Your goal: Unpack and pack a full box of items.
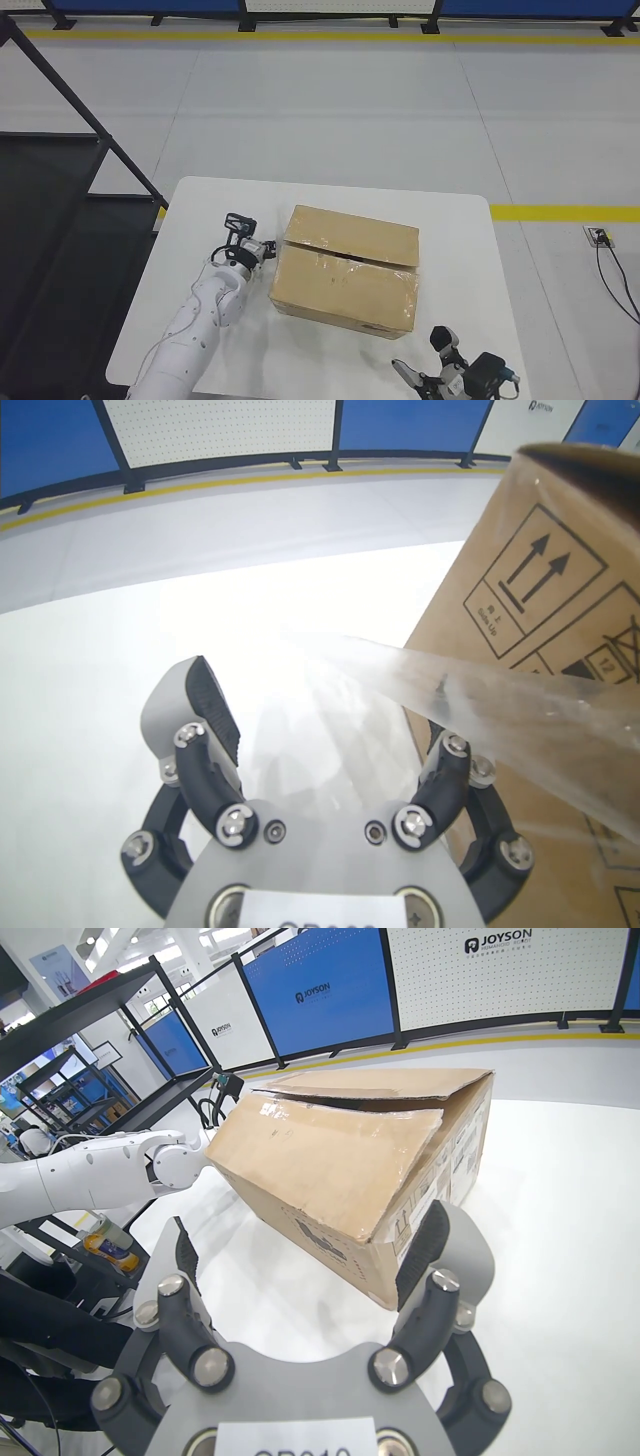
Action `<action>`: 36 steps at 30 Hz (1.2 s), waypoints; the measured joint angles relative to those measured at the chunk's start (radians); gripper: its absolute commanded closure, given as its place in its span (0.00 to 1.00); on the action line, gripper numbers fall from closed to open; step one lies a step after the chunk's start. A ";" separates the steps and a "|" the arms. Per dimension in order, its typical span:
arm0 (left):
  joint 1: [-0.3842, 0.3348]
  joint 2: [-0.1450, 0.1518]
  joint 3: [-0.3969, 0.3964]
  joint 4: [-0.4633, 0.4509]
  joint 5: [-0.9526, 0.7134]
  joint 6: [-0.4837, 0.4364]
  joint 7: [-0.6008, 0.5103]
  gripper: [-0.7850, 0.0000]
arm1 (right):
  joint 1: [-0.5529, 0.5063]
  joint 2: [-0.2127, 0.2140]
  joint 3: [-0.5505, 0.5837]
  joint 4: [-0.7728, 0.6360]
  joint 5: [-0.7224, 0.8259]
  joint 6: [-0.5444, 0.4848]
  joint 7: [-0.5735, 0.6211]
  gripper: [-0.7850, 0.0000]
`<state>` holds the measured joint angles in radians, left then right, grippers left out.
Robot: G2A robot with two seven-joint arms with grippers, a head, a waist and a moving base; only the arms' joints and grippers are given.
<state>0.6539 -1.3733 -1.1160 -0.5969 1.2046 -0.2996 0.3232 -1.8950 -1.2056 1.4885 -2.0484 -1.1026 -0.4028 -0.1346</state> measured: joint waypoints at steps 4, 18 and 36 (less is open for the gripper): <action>0.000 -0.002 -0.015 0.025 -0.032 0.004 0.047 0.00 | 0.003 0.002 0.003 -0.004 -0.003 -0.004 0.011 0.00; 0.126 0.041 -0.098 -0.070 -0.015 0.045 0.161 0.00 | 0.022 0.006 0.015 0.023 0.023 -0.033 0.008 0.00; 0.470 0.113 -0.283 -0.556 0.052 0.158 0.007 0.00 | 0.044 0.011 0.019 0.054 0.033 -0.078 0.005 0.00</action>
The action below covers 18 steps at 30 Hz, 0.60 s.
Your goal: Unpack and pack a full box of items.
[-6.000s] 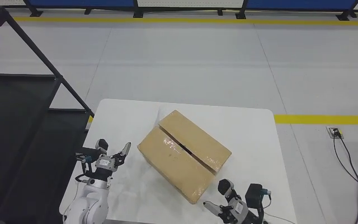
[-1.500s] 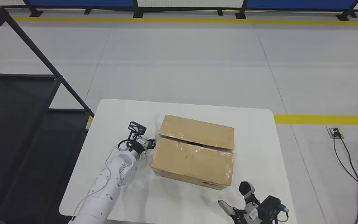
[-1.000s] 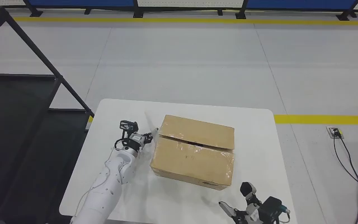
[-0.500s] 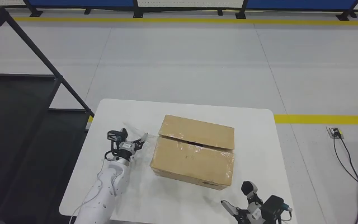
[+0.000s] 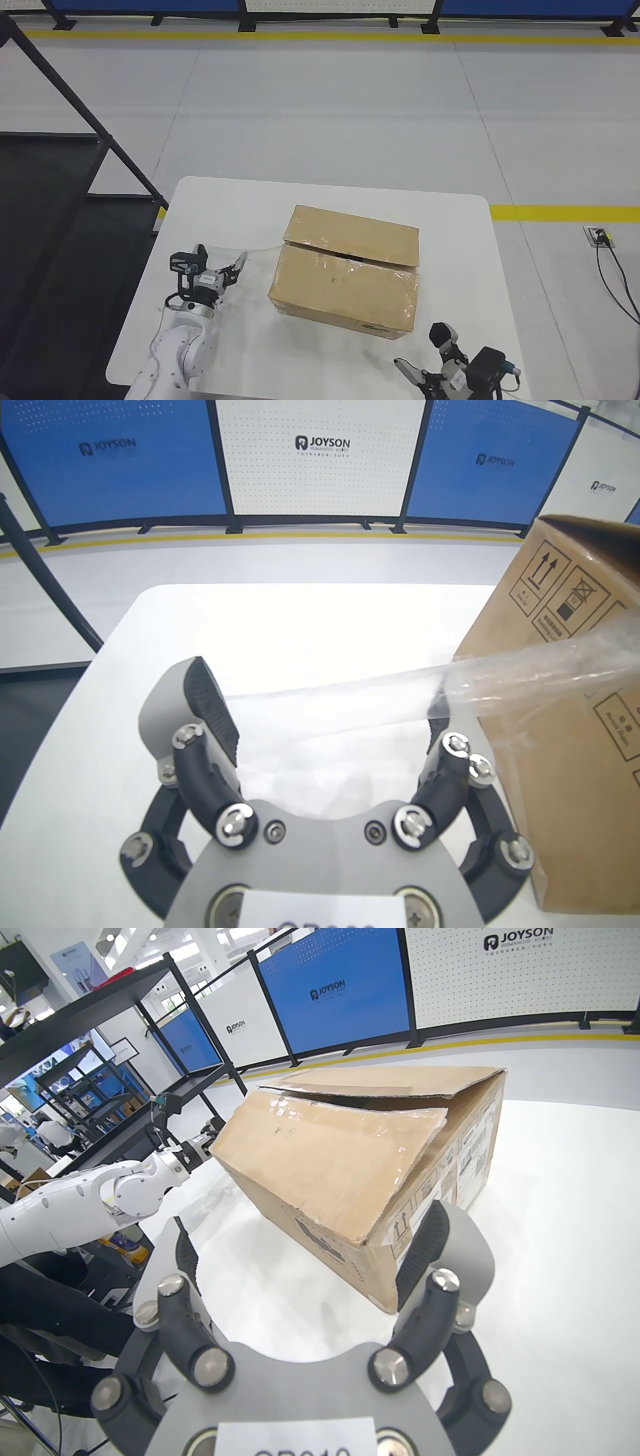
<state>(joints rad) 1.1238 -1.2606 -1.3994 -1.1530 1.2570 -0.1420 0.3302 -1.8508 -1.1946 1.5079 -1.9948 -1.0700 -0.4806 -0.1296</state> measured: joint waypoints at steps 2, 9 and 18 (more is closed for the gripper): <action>0.020 0.003 -0.012 -0.023 0.000 0.007 -0.013 0.00 | 0.000 0.000 0.000 0.001 -0.001 -0.003 0.000 0.00; 0.077 0.010 -0.041 -0.070 0.027 0.036 -0.040 0.00 | -0.007 0.002 0.002 0.003 0.011 0.003 0.002 0.00; 0.111 0.014 -0.078 -0.089 0.010 0.054 -0.042 0.00 | -0.018 0.004 0.000 -0.004 -0.002 0.000 -0.004 0.00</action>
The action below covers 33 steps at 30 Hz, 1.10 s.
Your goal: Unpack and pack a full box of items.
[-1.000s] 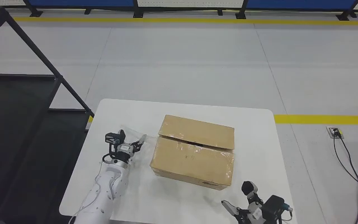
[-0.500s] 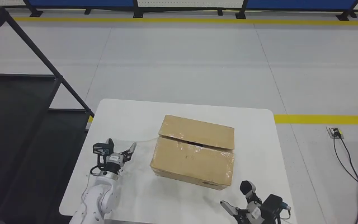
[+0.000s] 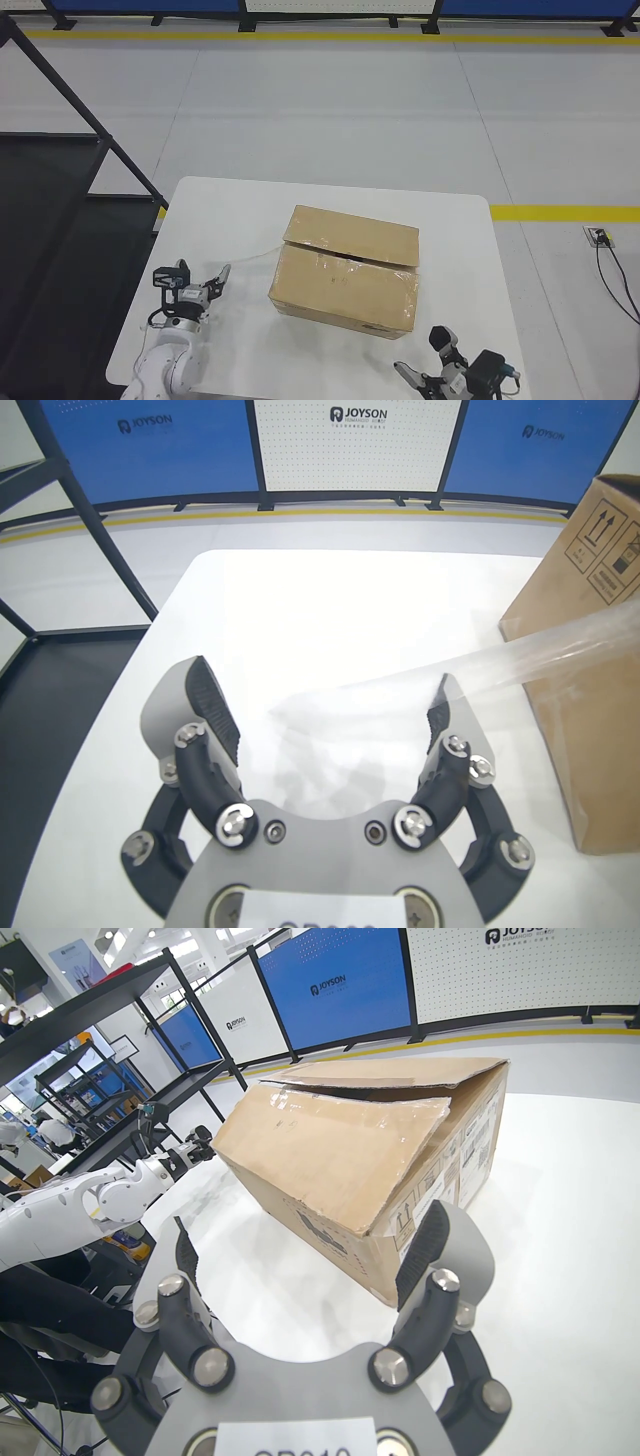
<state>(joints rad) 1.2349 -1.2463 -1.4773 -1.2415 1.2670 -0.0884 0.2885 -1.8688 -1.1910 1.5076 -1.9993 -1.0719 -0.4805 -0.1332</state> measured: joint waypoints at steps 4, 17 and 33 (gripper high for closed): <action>0.019 0.001 -0.017 -0.013 -0.009 0.013 0.006 0.00 | 0.001 0.001 -0.002 -0.002 -0.004 0.000 0.003 0.00; 0.048 -0.002 -0.026 -0.039 -0.073 -0.022 -0.004 0.00 | 0.009 0.003 -0.016 -0.026 -0.017 0.019 0.037 0.00; 0.037 0.000 -0.059 -0.022 -0.090 0.024 -0.034 0.00 | 0.007 0.005 -0.035 -0.071 -0.037 0.058 0.081 0.00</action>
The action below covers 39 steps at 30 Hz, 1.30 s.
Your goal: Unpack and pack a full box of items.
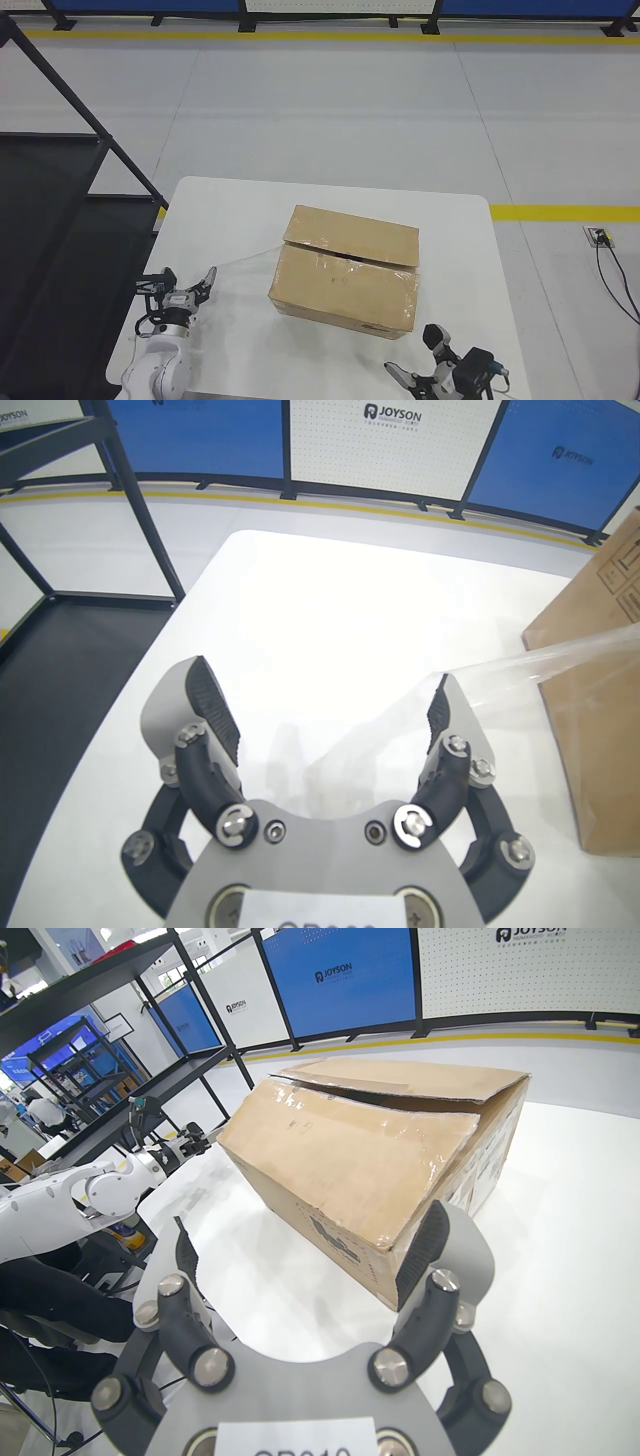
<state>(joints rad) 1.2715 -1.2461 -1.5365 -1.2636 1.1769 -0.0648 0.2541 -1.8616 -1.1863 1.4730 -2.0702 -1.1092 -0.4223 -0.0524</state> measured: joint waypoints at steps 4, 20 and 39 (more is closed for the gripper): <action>-0.019 0.000 -0.010 0.027 0.005 0.039 -0.001 0.00 | 0.015 0.000 -0.012 -0.004 -0.003 0.008 0.021 0.00; -0.003 0.002 -0.034 0.021 -0.045 -0.057 0.016 0.00 | 0.039 0.001 -0.033 -0.002 -0.001 0.019 0.040 0.00; -0.206 0.047 0.064 0.100 0.343 -0.454 -0.190 0.00 | -0.022 0.007 0.002 0.035 0.006 -0.006 -0.070 0.00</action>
<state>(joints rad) 1.0659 -1.1989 -1.4721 -1.1636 1.5201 -0.5185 0.0639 -1.8840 -1.1794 1.4751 -2.0354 -1.1029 -0.4283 -0.1223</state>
